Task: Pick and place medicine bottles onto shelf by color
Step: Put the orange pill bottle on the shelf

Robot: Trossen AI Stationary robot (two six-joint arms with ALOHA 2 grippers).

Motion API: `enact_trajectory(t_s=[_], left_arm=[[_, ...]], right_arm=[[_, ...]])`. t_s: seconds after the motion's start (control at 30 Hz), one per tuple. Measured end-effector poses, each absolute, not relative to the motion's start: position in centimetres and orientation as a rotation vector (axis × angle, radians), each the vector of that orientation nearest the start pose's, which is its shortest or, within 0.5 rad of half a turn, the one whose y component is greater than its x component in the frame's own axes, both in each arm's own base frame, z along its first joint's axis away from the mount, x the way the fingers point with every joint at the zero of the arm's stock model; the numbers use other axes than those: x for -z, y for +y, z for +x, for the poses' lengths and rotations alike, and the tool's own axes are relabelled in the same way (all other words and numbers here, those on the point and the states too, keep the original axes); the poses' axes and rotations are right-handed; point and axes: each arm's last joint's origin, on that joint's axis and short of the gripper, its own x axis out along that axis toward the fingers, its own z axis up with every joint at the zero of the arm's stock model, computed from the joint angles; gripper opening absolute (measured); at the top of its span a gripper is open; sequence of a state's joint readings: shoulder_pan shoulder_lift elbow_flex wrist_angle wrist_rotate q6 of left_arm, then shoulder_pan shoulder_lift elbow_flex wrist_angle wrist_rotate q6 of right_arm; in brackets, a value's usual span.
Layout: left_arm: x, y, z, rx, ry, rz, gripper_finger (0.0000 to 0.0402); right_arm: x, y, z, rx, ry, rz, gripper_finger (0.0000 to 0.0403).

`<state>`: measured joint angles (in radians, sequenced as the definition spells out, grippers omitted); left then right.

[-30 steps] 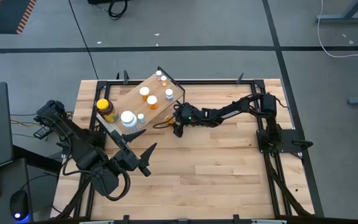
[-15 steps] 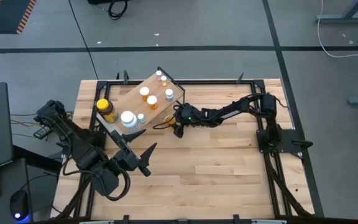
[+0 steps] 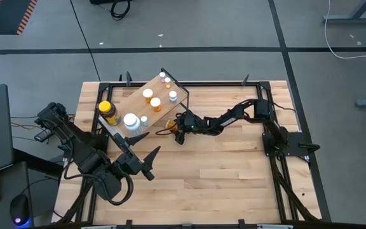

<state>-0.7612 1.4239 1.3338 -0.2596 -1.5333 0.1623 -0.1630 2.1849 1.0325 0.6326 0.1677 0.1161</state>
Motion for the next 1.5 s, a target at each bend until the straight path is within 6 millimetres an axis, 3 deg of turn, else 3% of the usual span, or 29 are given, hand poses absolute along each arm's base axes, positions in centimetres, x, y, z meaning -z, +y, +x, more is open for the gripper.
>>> enact_trajectory(t_s=[0.3,0.67,0.93,1.07,1.27,1.5], left_arm=[[-37.9,-18.3,23.4,-0.753,0.209,0.480,0.0293],[-37.9,-18.3,23.4,-0.753,0.209,0.480,0.0293],[-37.9,-18.3,23.4,-0.753,0.211,0.484,0.0293],[-37.8,-18.3,23.4,-0.752,0.217,0.498,0.0293],[-37.7,-18.2,23.3,-0.747,0.242,0.558,0.0293],[-37.7,-18.2,23.4,-0.748,0.245,0.563,0.0293]], right_arm=[[-7.7,-5.9,40.5,0.325,0.519,0.014,0.0300],[-7.7,-5.2,40.6,0.285,0.534,-0.048,0.0183],[-8.1,-4.8,40.4,0.270,0.554,-0.058,0.0200],[-9.6,-3.6,39.9,0.207,0.618,-0.060,0.0203],[-14.0,-1.0,38.7,0.143,0.647,-0.081,0.0200],[-18.1,1.5,37.2,0.081,0.551,-0.091,0.0199]])
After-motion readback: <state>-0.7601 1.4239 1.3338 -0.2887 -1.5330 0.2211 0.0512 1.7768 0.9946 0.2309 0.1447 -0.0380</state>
